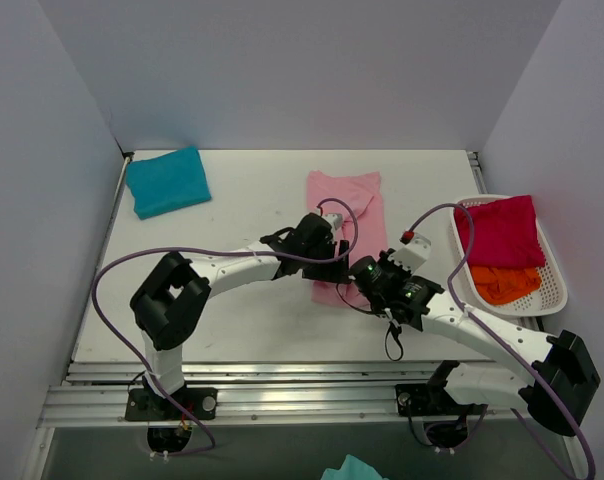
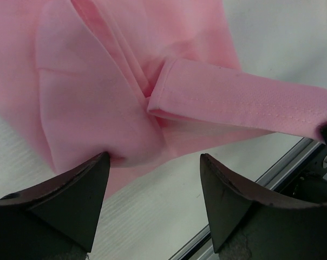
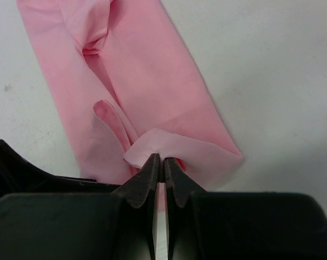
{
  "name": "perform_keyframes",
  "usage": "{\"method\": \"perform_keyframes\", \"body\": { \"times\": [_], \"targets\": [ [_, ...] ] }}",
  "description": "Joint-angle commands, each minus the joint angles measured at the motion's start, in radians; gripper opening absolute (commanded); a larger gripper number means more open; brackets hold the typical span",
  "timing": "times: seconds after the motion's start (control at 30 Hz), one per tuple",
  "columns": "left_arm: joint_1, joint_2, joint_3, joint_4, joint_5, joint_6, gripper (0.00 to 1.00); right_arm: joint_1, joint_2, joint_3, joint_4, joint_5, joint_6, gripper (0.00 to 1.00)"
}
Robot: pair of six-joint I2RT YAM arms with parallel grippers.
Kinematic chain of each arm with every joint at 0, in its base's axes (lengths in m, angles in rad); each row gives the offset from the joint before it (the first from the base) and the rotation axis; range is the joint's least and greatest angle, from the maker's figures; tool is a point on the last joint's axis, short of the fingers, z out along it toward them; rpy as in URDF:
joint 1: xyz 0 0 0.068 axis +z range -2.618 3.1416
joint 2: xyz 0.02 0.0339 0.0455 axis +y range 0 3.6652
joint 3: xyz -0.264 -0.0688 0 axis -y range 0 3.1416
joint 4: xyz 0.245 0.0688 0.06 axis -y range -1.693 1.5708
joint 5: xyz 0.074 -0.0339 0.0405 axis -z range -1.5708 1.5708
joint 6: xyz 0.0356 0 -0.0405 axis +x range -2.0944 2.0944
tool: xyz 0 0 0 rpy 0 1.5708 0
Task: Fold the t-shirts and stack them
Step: Fold the tshirt
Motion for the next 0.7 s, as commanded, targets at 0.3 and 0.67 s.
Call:
{"method": "perform_keyframes", "body": {
  "times": [0.3,0.67],
  "targets": [
    [-0.025,0.109,0.173,-0.022,-0.073,0.041,0.73,-0.033,-0.034,-0.033,0.019,-0.001,-0.023,0.0],
    [-0.025,0.132,0.199,-0.122,-0.197,0.065,0.73,-0.071,-0.018,-0.062,0.079,-0.047,-0.065,0.0]
  ]
}}
